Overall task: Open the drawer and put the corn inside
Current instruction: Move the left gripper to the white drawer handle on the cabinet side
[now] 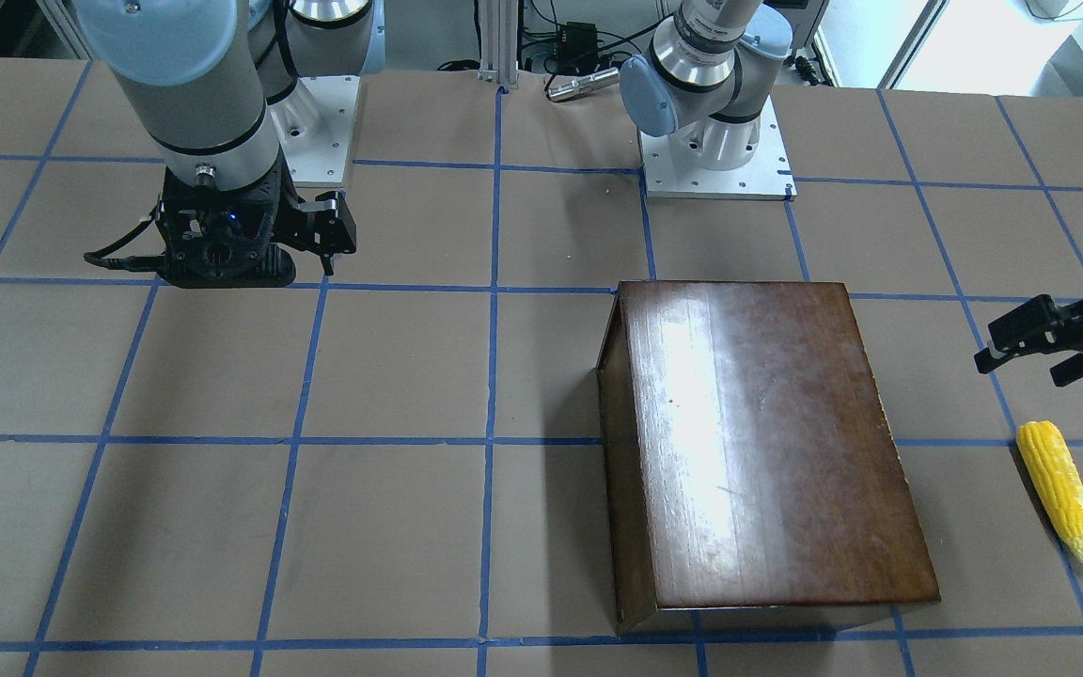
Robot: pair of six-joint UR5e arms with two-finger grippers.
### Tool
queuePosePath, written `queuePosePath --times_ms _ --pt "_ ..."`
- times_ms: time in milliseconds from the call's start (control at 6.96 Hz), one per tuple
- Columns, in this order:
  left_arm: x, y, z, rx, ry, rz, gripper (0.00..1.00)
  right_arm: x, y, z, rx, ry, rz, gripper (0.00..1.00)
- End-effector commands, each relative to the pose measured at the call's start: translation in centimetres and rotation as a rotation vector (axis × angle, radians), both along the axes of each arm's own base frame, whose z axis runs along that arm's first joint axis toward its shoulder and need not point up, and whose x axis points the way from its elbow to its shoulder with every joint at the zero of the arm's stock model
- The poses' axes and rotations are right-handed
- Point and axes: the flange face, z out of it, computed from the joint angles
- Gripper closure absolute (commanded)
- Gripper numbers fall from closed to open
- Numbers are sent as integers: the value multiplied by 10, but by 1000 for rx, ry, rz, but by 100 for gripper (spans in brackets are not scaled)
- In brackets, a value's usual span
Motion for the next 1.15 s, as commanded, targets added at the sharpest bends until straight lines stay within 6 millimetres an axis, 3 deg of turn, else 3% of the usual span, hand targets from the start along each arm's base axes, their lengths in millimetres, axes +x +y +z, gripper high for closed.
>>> queuePosePath --times_ms 0,431,719,1006 --pt "4 -14 -36 9 98 24 0 0 0 0 0 0 1 0" --pt "-9 -18 -75 21 217 38 0 0 0 0 0 0 1 0" --pt "-14 -19 -86 17 245 60 0 0 0 0 0 0 -1 0" --pt "-33 -26 -95 9 298 42 0 0 0 0 0 0 -1 0"
